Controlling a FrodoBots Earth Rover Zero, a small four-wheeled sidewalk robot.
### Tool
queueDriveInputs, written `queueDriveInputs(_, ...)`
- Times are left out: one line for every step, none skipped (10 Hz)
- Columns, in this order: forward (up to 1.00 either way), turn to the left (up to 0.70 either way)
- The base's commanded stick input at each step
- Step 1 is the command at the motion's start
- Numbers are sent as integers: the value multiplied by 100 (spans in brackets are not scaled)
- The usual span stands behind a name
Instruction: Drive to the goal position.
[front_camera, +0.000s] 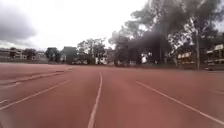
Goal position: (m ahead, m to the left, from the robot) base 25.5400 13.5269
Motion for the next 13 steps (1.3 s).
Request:
queueDriveInputs(45, 0)
queueDriveInputs(45, 0)
queueDriveInputs(45, 0)
queueDriveInputs(45, 0)
queueDriveInputs(45, 0)
queueDriveInputs(45, 0)
queueDriveInputs(45, 0)
queueDriveInputs(45, 0)
queueDriveInputs(45, 0)
queueDriveInputs(45, 0)
queueDriveInputs(45, 0)
queueDriveInputs(45, 0)
queueDriveInputs(45, 0)
